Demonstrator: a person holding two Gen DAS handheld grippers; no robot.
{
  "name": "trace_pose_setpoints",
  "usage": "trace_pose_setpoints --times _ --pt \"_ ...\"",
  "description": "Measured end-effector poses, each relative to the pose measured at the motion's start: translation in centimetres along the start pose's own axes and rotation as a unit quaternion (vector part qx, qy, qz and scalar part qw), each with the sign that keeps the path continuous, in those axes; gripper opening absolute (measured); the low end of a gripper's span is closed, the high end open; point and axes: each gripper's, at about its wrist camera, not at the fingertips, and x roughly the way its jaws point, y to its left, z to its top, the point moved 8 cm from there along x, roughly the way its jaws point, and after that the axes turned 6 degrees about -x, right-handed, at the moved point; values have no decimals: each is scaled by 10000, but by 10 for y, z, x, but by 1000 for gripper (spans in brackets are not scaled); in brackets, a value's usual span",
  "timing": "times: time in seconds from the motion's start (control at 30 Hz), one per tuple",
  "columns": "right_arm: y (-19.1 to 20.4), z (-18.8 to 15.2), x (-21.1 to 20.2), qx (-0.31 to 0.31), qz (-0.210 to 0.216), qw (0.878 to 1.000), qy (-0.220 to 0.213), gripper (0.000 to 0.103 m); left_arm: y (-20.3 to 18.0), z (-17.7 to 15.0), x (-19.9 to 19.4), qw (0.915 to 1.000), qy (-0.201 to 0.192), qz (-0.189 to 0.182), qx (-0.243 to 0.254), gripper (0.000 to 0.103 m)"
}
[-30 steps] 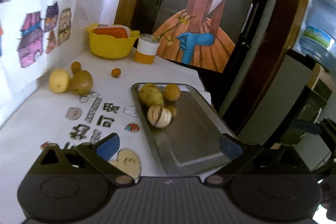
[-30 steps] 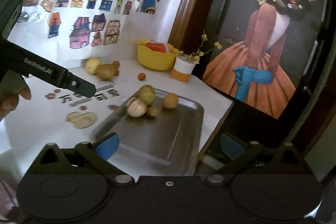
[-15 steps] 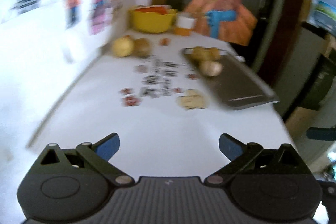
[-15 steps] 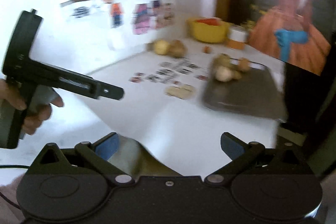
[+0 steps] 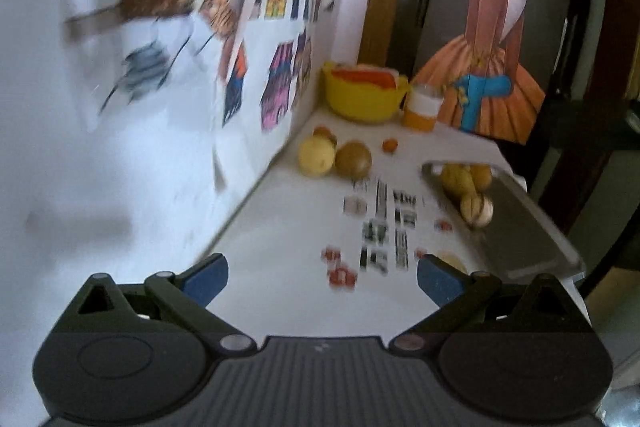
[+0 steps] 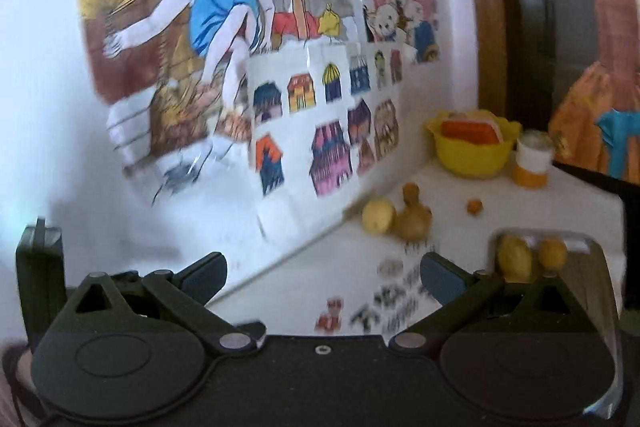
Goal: Organize fruits
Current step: 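Withdraw both tools from the tray toward the fruit by the wall, then grasp the brown round fruit with the right tool while the left tool grasps the yellow lemon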
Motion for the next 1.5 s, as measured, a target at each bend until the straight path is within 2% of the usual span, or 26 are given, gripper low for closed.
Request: trace_pose_setpoints --times 0.13,0.27,0.4,0.5,0.73,1.0,1.2,1.4,1.5 --pt "-37 21 51 -421 -279 9986 126 102 -4 18 38 10000 7 2 -64 102" --pt "-73 19 96 -438 44 9982 401 102 -10 28 70 9999 -36 92 60 102" --pt "-103 8 127 -491 130 9974 505 102 -11 40 98 9983 -182 443 345 102" --pt "-116 -4 149 -664 322 9958 534 102 -6 47 123 9963 -97 831 197 102" --pt "-128 -38 193 -1533 426 9854 611 102 -2 57 174 9962 106 781 -383 102" --pt "-139 -47 238 -1400 710 9848 742 102 -5 63 216 9890 13 1237 -817 102" --pt "-138 -42 263 -1525 758 9818 842 102 -4 71 238 9867 68 1248 -1040 102" --pt "-128 -40 285 -1832 961 9730 1020 93 -4 73 247 9870 118 1154 -1112 102" --pt "-127 -40 293 -1687 1107 9731 1117 89 -3 75 248 9867 95 1159 -1138 101"
